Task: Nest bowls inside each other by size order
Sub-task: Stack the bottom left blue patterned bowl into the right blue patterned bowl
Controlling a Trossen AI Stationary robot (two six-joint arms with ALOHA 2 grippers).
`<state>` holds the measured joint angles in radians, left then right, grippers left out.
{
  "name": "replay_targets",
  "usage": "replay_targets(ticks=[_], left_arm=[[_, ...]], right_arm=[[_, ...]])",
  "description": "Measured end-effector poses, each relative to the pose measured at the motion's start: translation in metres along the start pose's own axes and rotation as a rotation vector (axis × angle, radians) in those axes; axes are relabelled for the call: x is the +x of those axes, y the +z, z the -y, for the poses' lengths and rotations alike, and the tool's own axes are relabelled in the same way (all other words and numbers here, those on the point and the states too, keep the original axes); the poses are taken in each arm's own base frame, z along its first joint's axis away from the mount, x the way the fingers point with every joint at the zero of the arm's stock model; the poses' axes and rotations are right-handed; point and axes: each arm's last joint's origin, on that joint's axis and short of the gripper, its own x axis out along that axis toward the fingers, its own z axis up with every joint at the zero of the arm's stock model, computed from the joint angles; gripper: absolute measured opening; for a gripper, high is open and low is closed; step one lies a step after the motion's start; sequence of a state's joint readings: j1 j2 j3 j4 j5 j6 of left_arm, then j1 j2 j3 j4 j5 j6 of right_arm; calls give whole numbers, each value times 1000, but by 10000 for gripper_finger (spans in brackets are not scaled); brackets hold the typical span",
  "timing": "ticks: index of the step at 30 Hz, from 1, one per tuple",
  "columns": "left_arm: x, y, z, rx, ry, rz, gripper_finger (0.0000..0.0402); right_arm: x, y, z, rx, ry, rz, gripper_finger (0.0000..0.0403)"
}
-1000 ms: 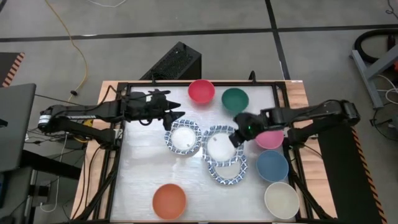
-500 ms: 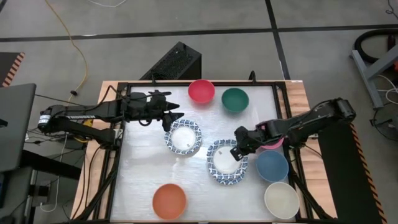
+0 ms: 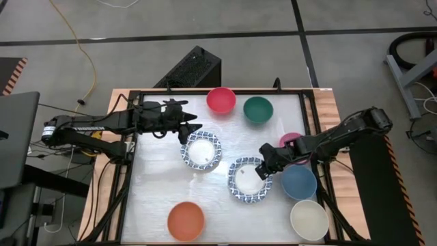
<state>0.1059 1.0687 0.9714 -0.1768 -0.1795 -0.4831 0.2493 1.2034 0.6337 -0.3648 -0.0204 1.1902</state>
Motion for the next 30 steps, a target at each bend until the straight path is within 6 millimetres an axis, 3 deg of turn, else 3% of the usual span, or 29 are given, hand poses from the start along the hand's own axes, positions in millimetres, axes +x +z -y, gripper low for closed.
replay_targets(ticks=[15, 20, 30], left_arm=[[0, -3, -2, 5, 27, -25, 249], [0, -3, -2, 10, 30, -27, 249], [0, -4, -2, 17, 34, -32, 249]], right_arm=[[3, -4, 6, 9, -12, -21, 28], [3, -5, 5, 4, -3, -35, 73], [2, -3, 2, 5, 5, -35, 201]])
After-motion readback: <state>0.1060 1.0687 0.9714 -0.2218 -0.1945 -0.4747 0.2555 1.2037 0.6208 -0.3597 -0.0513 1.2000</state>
